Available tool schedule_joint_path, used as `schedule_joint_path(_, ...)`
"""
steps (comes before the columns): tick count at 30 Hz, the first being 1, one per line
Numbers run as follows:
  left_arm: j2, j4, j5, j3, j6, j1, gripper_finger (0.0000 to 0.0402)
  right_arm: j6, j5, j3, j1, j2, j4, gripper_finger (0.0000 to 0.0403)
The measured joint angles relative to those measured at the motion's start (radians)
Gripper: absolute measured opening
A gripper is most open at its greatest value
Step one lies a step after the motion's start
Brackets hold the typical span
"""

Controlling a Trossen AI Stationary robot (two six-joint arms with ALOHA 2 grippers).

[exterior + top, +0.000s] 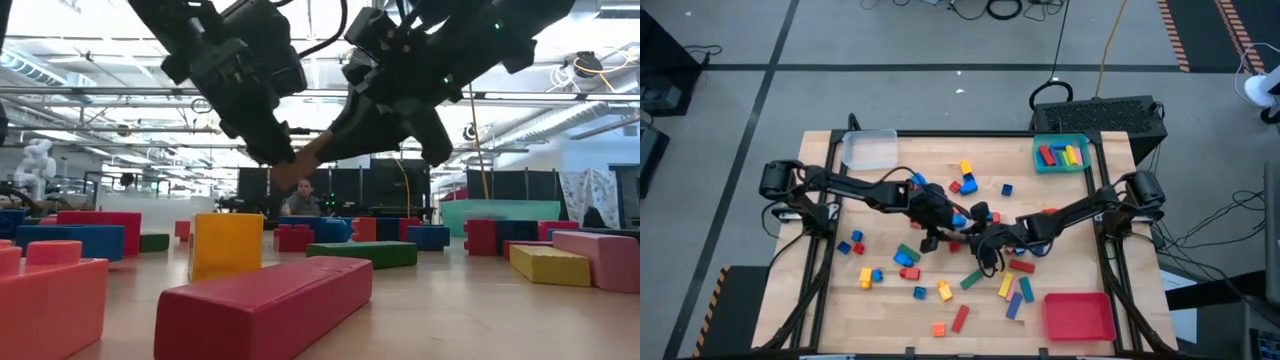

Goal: Sort blocks by size
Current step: Put the brown block into the blue bin

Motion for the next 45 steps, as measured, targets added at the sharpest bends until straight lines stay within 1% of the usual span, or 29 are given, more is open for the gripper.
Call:
schedule_joint_path(2, -0.019, -0.019, -0.026, 0.000, 0.000, 0.001, 0.0177, 0.029, 0.011, -0.002, -0.005, -0.025, -0.066, 0.0040)
schedule_joint_path(4, -0.046, -0.057, -0.058, -0.001, 0.001, 0.004, 0.0177, 0.056, 0.015, -0.002, -0.013, -0.052, -0.094, 0.0040)
schedule_joint_path(6, -0.068, -0.059, -0.092, -0.002, 0.001, 0.006, 0.0177, 0.083, 0.014, -0.002, -0.022, -0.087, -0.151, 0.0040)
schedule_joint_path(9, -0.114, -0.095, -0.112, -0.002, 0.002, 0.006, 0.0178, 0.115, 0.016, -0.004, -0.038, -0.132, -0.211, 0.0040)
schedule_joint_path(10, -0.121, -0.088, -0.122, -0.001, 0.003, 0.005, 0.0178, 0.125, 0.033, -0.013, -0.042, -0.154, -0.230, 0.0040)
schedule_joint_path(13, -0.160, -0.132, -0.160, -0.011, 0.006, 0.002, 0.0178, 0.141, 0.111, -0.044, -0.053, -0.215, -0.234, 0.0040)
schedule_joint_path(15, -0.177, -0.092, -0.175, -0.021, 0.006, 0.002, 0.0178, 0.162, 0.159, -0.081, -0.059, -0.266, -0.264, 0.0040)
schedule_joint_path(17, -0.202, -0.112, -0.188, -0.051, 0.003, 0.002, 0.0178, 0.190, 0.209, -0.112, -0.068, -0.312, -0.252, 0.0040)
schedule_joint_path(19, -0.204, -0.094, -0.211, -0.063, 0.001, 0.002, 0.0178, 0.234, 0.284, -0.156, -0.078, -0.374, -0.301, 0.0040)
schedule_joint_path(22, -0.224, -0.104, -0.227, -0.093, -0.002, 0.002, 0.0178, 0.327, 0.383, -0.216, -0.105, -0.461, -0.336, 0.0040)
schedule_joint_path(23, -0.222, -0.062, -0.228, -0.099, -0.002, 0.002, 0.0178, 0.368, 0.414, -0.240, -0.118, -0.492, -0.376, 0.0040)
schedule_joint_path(24, -0.222, -0.039, -0.232, -0.109, -0.002, 0.002, 0.0178, 0.410, 0.439, -0.258, -0.135, -0.520, -0.396, 0.0040)
schedule_joint_path(26, -0.227, -0.065, -0.232, -0.125, -0.003, 0.002, 0.0178, 0.506, 0.472, -0.297, -0.171, -0.578, -0.420, 0.0041)
schedule_joint_path(28, -0.219, -0.025, -0.233, -0.118, -0.002, 0.002, 0.0178, 0.585, 0.483, -0.339, -0.216, -0.628, -0.470, 0.0041)
schedule_joint_path(30, -0.223, -0.016, -0.235, -0.121, -0.002, 0.002, 0.0178, 0.647, 0.479, -0.375, -0.267, -0.671, -0.466, 0.0041)
schedule_joint_path(35, -0.217, 0.038, -0.245, -0.120, -0.002, 0.002, 0.0178, 0.739, 0.472, -0.444, -0.393, -0.742, -0.502, 0.0041)
schedule_joint_path(41, -0.217, 0.046, -0.271, -0.120, -0.002, 0.003, 0.0178, 0.793, 0.466, -0.451, -0.530, -0.751, -0.524, 0.0042)
schedule_joint_path(45, -0.217, 0.061, -0.289, -0.120, -0.003, 0.003, 0.0178, 0.800, 0.398, -0.450, -0.627, -0.747, -0.520, 0.0042)
